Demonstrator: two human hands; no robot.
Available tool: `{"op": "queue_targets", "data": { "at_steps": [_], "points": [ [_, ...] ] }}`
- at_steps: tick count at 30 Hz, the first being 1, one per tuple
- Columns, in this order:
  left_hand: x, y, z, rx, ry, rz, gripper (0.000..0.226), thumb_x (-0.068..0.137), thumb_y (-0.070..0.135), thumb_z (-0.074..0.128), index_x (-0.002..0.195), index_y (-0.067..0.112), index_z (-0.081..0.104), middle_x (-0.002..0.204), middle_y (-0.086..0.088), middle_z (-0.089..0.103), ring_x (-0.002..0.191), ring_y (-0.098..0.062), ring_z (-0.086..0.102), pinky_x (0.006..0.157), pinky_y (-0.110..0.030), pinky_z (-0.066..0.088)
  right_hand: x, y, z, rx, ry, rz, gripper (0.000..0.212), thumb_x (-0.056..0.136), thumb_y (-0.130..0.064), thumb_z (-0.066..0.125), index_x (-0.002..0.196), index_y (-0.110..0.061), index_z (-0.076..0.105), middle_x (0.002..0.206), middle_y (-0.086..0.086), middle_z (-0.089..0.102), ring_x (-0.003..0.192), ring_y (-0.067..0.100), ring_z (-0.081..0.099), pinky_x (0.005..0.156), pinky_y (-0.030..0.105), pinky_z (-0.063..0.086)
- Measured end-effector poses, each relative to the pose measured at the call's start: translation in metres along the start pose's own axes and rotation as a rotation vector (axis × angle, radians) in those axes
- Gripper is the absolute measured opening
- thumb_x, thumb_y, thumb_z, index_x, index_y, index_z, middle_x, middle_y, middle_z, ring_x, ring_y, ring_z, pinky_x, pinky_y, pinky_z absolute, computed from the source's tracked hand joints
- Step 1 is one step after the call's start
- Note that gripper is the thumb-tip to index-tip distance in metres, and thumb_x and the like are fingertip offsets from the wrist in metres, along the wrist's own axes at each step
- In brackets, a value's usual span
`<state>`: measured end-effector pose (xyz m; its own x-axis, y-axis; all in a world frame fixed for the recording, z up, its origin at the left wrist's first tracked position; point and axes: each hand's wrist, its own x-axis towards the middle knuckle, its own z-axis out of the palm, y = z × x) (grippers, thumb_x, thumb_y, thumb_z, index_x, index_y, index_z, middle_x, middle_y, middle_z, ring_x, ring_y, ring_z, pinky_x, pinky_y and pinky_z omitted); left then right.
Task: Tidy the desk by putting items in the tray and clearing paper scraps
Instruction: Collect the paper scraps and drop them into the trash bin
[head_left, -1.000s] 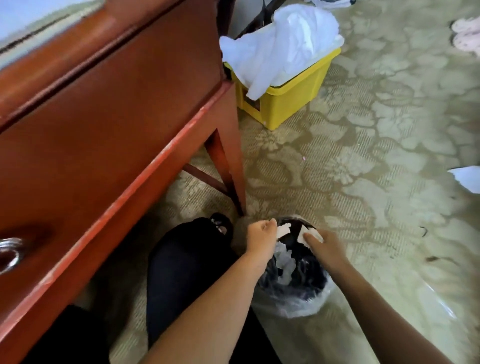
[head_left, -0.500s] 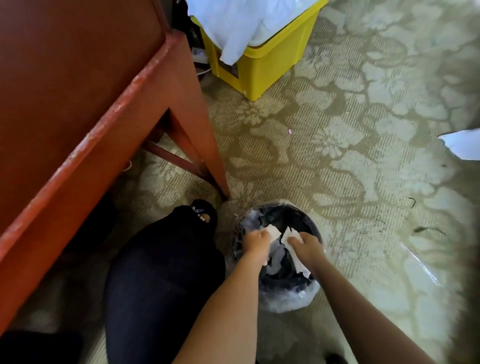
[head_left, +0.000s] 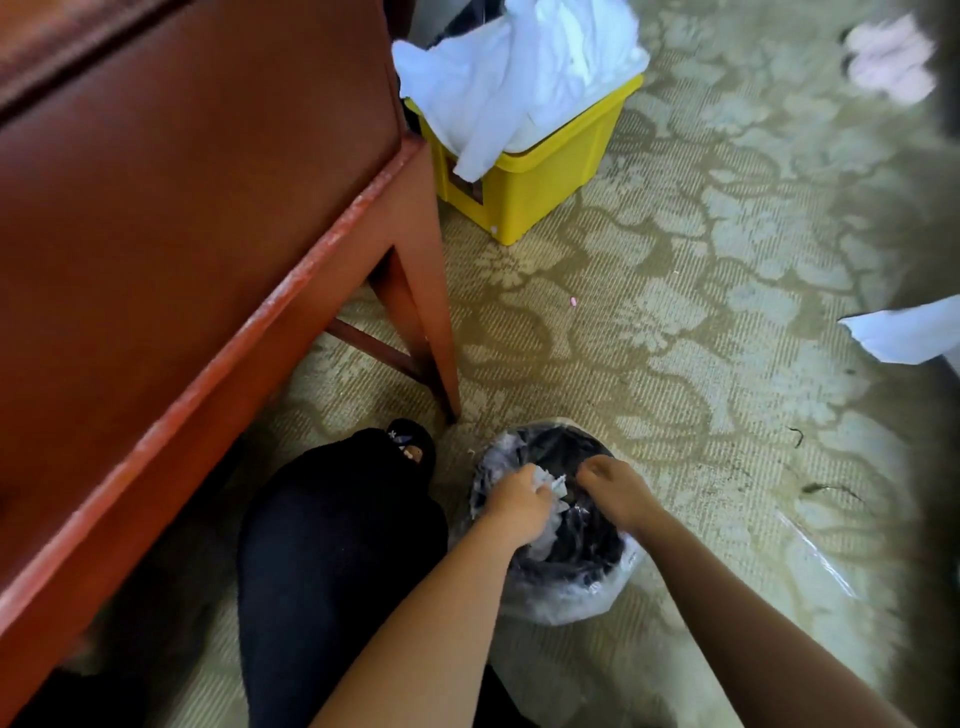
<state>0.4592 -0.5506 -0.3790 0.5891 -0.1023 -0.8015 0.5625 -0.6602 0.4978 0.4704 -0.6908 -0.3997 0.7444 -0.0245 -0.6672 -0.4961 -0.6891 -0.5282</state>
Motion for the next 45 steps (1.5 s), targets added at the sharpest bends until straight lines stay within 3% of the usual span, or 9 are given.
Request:
{"op": "queue_targets", "data": {
  "at_steps": [6,10,16,21,24,28,36,41,45],
  "points": [
    [-0.059,0.014,-0.031,0.407,0.106,0.178,0.057,0.101,0.036,0.032,0.151,0.016,0.015,0.159,-0.004,0.013,0.146,-0.026,0.016,0.116,-0.044,0.023,-0.046,-0.050,-0.037,-0.212,0.022,-0.174,0.014,0.092,-0.014,0.049,0.086,-0.012,0.061,0.092,0.010,0.064,0.086,0.023,0.056,0.075,0.029,0.041],
    [-0.115,0.024,-0.063,0.559,0.193,0.258,0.056,0.101,0.039,0.030,0.150,0.016,0.016,0.160,-0.006,0.010,0.146,-0.025,0.015,0.115,-0.045,0.023,-0.086,-0.089,-0.055,-0.304,0.053,-0.276,0.029,0.093,-0.016,0.047,0.108,0.003,0.063,0.113,0.020,0.066,0.104,0.033,0.061,0.088,0.038,0.047],
    [-0.206,0.035,-0.107,0.747,0.243,0.343,0.061,0.100,0.044,0.028,0.152,0.018,0.011,0.161,-0.004,0.005,0.148,-0.023,0.008,0.119,-0.044,0.014,-0.157,-0.152,-0.079,-0.417,0.080,-0.483,0.022,0.094,-0.014,0.048,0.100,0.002,0.063,0.104,0.023,0.065,0.100,0.036,0.061,0.083,0.041,0.048],
    [-0.293,0.036,-0.154,0.770,0.369,0.427,0.059,0.099,0.046,0.030,0.151,0.022,0.015,0.160,0.002,0.009,0.148,-0.018,0.011,0.120,-0.037,0.014,-0.219,-0.212,-0.086,-0.548,0.076,-0.673,0.020,0.091,-0.017,0.052,0.073,-0.025,0.053,0.074,-0.006,0.054,0.082,0.023,0.057,0.078,0.035,0.047],
    [-0.341,0.028,-0.179,0.765,0.410,0.442,0.060,0.099,0.045,0.031,0.152,0.019,0.016,0.160,0.003,0.011,0.148,-0.015,0.010,0.119,-0.029,0.012,-0.252,-0.247,-0.082,-0.602,0.082,-0.768,0.008,0.091,-0.023,0.052,0.095,-0.022,0.059,0.092,-0.005,0.062,0.092,0.020,0.060,0.084,0.034,0.048],
    [-0.389,0.008,-0.203,0.743,0.507,0.447,0.059,0.099,0.043,0.034,0.151,0.020,0.018,0.160,0.003,0.013,0.147,-0.013,0.014,0.116,-0.025,0.014,-0.285,-0.291,-0.068,-0.658,0.107,-0.885,0.022,0.089,-0.029,0.055,0.110,-0.025,0.061,0.098,-0.002,0.066,0.095,0.020,0.061,0.088,0.039,0.051],
    [-0.442,-0.077,-0.234,0.619,0.846,0.362,0.055,0.096,0.043,0.041,0.145,0.021,0.031,0.154,0.001,0.028,0.141,-0.017,0.026,0.116,-0.029,0.023,-0.322,-0.356,0.006,-0.628,0.109,-1.126,0.020,0.089,-0.030,0.056,0.107,-0.025,0.063,0.091,-0.009,0.061,0.086,0.012,0.056,0.083,0.028,0.048],
    [-0.444,-0.138,-0.242,0.533,1.084,0.201,0.064,0.096,0.047,0.037,0.151,0.027,0.011,0.160,0.003,0.005,0.148,-0.017,0.004,0.119,-0.036,0.007,-0.331,-0.380,0.064,-0.672,0.139,-1.273,0.045,0.094,-0.037,0.048,0.137,-0.028,0.042,0.139,-0.004,0.042,0.130,0.018,0.036,0.109,0.039,0.033],
    [-0.441,-0.179,-0.250,0.424,1.111,0.106,0.060,0.097,0.050,0.029,0.150,0.026,0.013,0.160,0.003,0.012,0.148,-0.013,0.008,0.118,-0.033,0.008,-0.328,-0.400,0.107,-0.760,0.129,-1.207,0.065,0.096,-0.047,0.039,0.151,-0.033,0.008,0.160,0.000,0.004,0.147,0.026,0.007,0.117,0.046,0.016]
  ]
}}
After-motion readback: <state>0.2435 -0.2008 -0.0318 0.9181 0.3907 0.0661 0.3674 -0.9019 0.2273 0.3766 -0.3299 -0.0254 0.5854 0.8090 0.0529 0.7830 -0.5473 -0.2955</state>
